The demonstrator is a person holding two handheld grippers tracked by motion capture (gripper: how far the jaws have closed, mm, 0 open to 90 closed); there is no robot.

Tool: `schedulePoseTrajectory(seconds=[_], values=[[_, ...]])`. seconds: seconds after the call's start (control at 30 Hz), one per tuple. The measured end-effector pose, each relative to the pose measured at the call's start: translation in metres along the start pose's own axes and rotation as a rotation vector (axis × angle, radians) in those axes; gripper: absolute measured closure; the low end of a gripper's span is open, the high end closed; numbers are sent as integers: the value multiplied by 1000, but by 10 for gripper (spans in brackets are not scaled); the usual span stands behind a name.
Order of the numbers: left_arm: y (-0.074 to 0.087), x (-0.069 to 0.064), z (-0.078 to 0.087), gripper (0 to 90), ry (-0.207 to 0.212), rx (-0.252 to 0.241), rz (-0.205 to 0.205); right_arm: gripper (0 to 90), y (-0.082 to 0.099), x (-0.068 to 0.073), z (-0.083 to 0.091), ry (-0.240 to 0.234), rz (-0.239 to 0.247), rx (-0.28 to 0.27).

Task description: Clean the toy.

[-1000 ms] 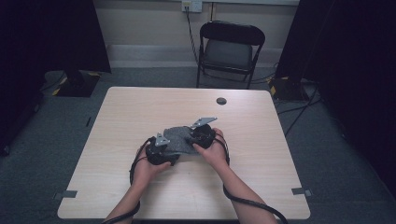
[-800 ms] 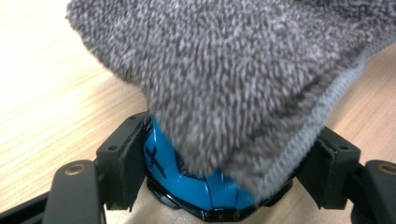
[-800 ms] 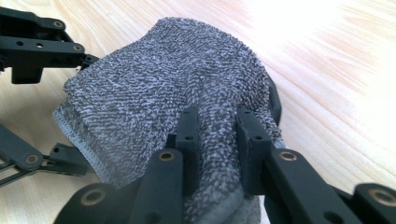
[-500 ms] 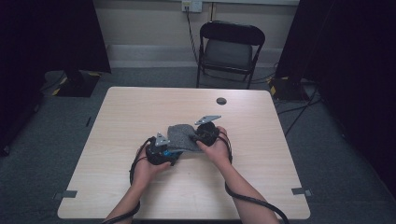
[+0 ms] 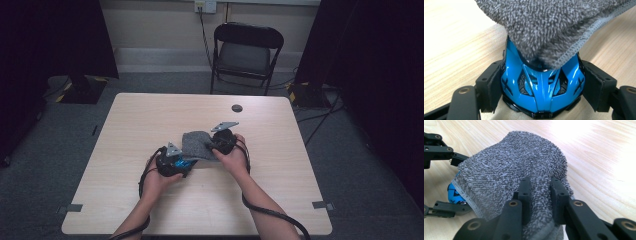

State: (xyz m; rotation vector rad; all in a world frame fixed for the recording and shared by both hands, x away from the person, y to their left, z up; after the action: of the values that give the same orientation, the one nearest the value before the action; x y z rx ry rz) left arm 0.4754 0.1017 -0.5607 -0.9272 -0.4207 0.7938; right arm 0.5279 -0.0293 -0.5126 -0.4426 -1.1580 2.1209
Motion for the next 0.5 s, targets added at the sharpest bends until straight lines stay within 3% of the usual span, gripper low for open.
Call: schedulePoseTrajectory(seconds=[0.5], values=[[0, 1, 0, 260, -3, 1, -5, 738, -3, -11, 0, 24, -13, 6]])
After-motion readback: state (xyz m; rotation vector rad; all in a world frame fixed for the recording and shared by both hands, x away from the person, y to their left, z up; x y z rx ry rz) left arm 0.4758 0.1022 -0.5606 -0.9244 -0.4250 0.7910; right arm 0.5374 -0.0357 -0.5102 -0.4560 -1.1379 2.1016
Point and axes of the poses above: each handheld gripper's, and its own axes: z roughly backward along the jaws, y roughly out of its underside, x roughly to its left, the point moved 9 cm from there along -z, roughly forward along the jaws, and after that the axes turned 8 degrees about -x, right-handed, at the moved point
